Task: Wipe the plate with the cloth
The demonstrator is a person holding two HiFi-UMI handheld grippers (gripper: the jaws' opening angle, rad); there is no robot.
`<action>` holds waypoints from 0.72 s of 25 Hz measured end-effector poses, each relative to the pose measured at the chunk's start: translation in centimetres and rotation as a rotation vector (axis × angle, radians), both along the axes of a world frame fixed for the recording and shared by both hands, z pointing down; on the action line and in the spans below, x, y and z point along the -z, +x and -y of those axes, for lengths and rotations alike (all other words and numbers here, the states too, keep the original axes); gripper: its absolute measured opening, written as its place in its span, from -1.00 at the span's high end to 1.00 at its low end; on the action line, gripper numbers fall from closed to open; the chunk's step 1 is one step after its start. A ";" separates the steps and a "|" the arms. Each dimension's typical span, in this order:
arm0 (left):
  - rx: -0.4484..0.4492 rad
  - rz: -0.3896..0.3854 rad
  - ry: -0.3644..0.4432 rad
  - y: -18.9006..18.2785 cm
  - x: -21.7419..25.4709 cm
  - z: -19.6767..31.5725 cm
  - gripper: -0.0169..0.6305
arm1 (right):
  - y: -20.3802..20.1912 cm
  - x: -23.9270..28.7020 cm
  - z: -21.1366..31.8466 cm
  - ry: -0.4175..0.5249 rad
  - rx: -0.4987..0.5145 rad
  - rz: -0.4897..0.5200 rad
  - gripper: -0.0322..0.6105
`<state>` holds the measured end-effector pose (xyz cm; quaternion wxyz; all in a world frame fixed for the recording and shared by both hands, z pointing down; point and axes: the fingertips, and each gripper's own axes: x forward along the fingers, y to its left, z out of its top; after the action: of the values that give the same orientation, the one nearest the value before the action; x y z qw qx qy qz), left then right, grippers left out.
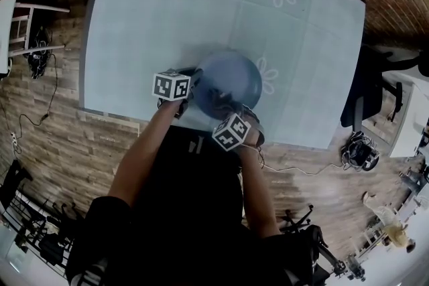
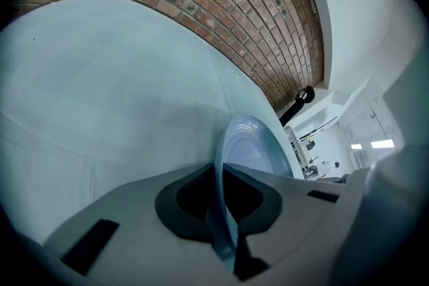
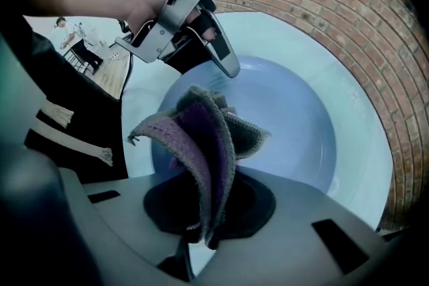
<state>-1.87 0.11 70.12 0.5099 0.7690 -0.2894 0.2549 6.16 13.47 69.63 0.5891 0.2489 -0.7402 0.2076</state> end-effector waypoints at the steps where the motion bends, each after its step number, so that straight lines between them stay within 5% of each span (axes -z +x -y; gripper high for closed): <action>1: 0.000 0.001 0.002 0.0 0.0 0.0 0.81 | -0.3 0.0 0.0 0.000 -0.002 0.009 0.72; 12: 0.019 -0.003 0.067 -0.6 0.9 -0.5 0.80 | -0.4 3.8 0.9 0.126 -0.200 0.193 0.71; 15: 0.057 -0.028 0.084 -0.8 1.5 -0.4 0.47 | 0.5 4.9 0.7 0.166 -0.241 0.229 0.71; 18: 0.088 -0.027 0.111 -1.7 2.5 -0.4 0.45 | 1.5 6.2 0.7 0.221 -0.291 0.266 0.71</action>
<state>-3.56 0.53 67.61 0.4809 0.7860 -0.3297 0.2055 7.67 12.74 63.41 0.4192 0.3866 -0.7859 0.2391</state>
